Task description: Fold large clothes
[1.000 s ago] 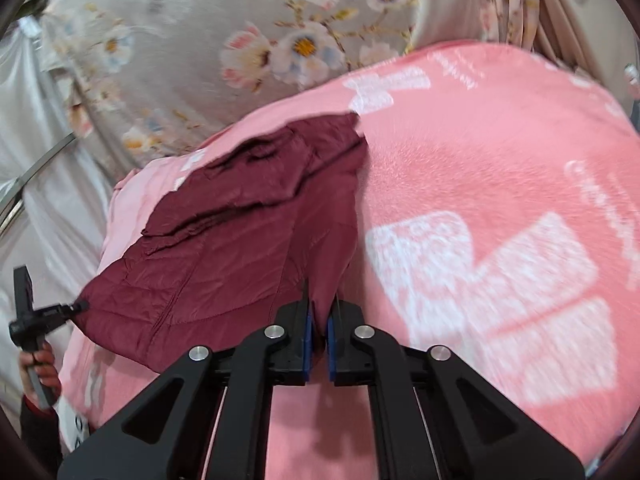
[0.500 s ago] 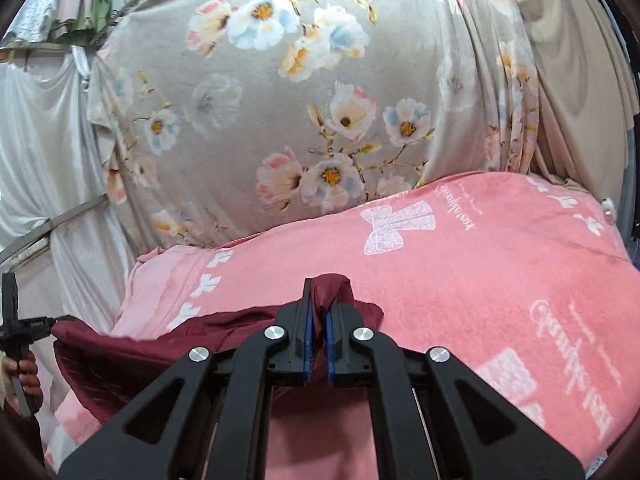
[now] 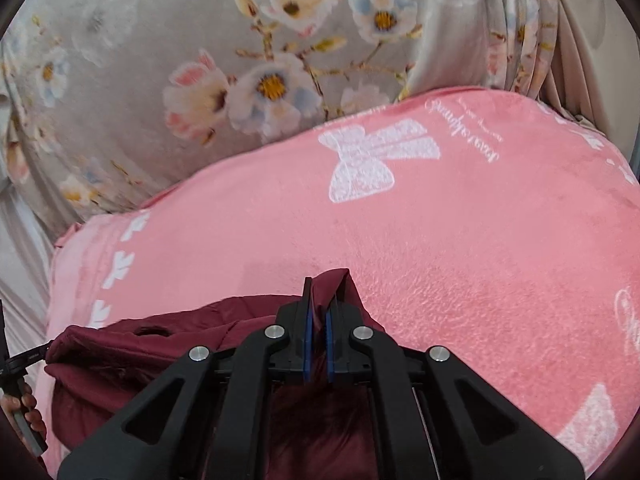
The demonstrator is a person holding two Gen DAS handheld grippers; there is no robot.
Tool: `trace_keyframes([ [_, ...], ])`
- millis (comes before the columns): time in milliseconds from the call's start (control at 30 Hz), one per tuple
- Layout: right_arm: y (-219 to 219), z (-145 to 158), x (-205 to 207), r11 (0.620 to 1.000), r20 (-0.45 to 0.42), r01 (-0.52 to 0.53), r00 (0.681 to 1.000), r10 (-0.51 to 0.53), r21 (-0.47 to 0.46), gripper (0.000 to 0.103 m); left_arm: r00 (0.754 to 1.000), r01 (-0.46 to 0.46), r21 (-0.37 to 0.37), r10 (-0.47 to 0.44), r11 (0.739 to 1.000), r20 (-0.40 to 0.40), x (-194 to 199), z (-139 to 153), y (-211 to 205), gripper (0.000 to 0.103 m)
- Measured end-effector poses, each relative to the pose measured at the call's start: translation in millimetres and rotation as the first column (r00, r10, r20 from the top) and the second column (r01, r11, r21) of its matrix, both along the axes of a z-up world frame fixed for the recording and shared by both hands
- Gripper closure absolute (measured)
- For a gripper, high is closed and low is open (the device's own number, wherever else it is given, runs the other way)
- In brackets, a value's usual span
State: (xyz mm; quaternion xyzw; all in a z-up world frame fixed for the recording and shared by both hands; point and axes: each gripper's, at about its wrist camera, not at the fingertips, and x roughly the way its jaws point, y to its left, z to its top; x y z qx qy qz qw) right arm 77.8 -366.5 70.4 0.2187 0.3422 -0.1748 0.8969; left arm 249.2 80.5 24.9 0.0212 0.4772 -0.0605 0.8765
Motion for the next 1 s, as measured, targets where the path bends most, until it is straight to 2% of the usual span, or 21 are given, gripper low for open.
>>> trace_keyframes([
  [167, -6.2, -33.1, 25.0, 1.0, -0.075, 0.004, 0.997, -0.005, -0.006, 0.099, 1.0, 0.003, 0.011, -0.003, 1.0, -0.017, 15.6, -27.6, -7.8, 0.096],
  [267, -12.5, -38.2, 26.5, 1.0, -0.071, 0.018, 0.997, -0.016, 0.025, 0.095, 1.0, 0.0, -0.017, 0.0, 1.0, -0.005, 20.3, -33.0, -7.2, 0.093],
  [333, -18.6, -29.2, 19.7, 0.998, -0.032, 0.04, 0.999, -0.038, 0.051, 0.087, 1.0, -0.009, -0.049, 0.008, 0.999, -0.012, 21.7, -29.4, -2.5, 0.092],
  [400, -23.6, -11.3, 7.4, 0.996, 0.024, 0.07, 0.997, -0.072, 0.059, 0.066, 1.0, -0.015, -0.072, 0.014, 0.997, -0.008, 21.8, -20.8, 1.7, 0.089],
  [467, -24.5, 8.7, -5.6, 0.996, 0.086, 0.076, 0.993, -0.081, 0.05, 0.059, 1.0, -0.016, -0.103, 0.017, 0.995, 0.009, 19.9, -8.1, 6.7, 0.087],
  [567, -18.9, 29.8, -14.5, 0.998, 0.109, 0.047, 0.993, -0.05, 0.027, 0.059, 0.998, -0.007, -0.133, 0.014, 0.991, 0.054, 13.9, 16.6, 12.0, 0.082],
  [633, -10.6, 34.8, -12.5, 1.0, 0.095, 0.02, 0.995, -0.02, 0.007, 0.059, 0.991, -0.047, -0.095, 0.059, 0.994, 0.124, 7.9, 35.4, 13.5, 0.054],
  [667, -6.7, 34.0, -10.5, 1.0, 0.084, 0.009, 0.996, -0.009, -0.001, 0.059, 0.977, -0.08, -0.071, 0.092, 0.994, 0.192, 2.3, 47.2, 13.8, 0.037],
  [733, 1.5, 27.5, -2.5, 1.0, 0.048, -0.014, 0.999, 0.015, -0.025, 0.059, 0.969, -0.068, -0.063, 0.081, 0.996, 0.233, -1.4, 57.0, 9.5, 0.036],
  [867, 9.0, 0.5, 16.9, 0.999, -0.029, -0.041, 0.999, 0.041, -0.02, 0.059, 0.989, 0.015, -0.075, -0.003, 0.997, 0.147, 3.6, 50.4, -14.8, 0.037],
  [933, 13.6, -12.4, 25.5, 0.998, -0.054, -0.061, 0.997, 0.06, -0.007, 0.06, 0.993, 0.05, -0.037, -0.046, 0.998, 0.113, 4.2, 34.9, -33.9, 0.037],
  [1000, 18.9, -24.0, 34.2, 0.996, -0.074, -0.086, 0.993, 0.088, 0.026, 0.069, 0.994, 0.079, -0.006, -0.079, 0.997, 0.075, 5.8, 16.0, -49.3, 0.04],
])
